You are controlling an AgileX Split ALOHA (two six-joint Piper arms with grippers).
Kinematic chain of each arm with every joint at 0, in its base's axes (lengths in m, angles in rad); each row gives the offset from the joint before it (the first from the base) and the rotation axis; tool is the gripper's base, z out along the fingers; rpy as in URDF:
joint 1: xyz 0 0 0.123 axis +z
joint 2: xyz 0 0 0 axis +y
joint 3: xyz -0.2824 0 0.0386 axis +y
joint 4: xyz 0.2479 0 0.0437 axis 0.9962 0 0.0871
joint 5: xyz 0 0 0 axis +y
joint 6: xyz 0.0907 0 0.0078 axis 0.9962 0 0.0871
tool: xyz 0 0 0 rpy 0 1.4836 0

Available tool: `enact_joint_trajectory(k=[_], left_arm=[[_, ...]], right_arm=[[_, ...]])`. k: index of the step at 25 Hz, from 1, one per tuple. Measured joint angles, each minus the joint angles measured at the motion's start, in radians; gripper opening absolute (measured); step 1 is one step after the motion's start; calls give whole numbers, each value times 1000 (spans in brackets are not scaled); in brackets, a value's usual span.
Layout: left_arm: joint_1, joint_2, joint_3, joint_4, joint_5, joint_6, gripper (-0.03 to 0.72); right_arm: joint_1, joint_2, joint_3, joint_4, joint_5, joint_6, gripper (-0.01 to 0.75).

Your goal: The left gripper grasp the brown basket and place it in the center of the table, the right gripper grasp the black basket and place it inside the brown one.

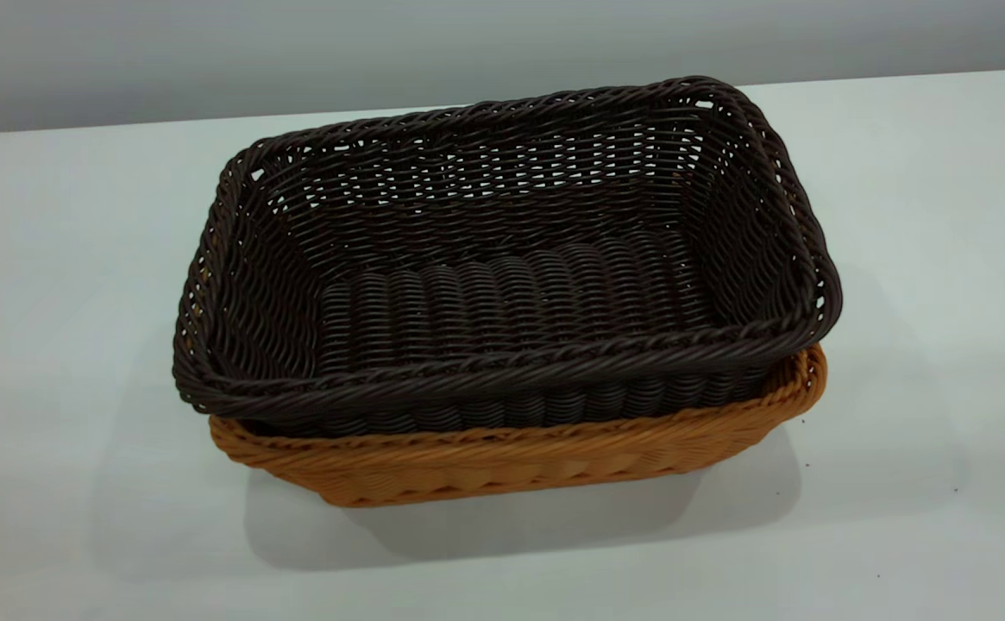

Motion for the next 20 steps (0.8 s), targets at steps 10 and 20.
enact_joint_trajectory(k=[10,20], left_arm=[[288,-70,0,-1,0,0,-1],[285,-143,0,0,2,0,-1]], right_arm=[[-91,-107,-1,-1,1,-2,5],[-92,-106,-2,2,4,-2,5]])
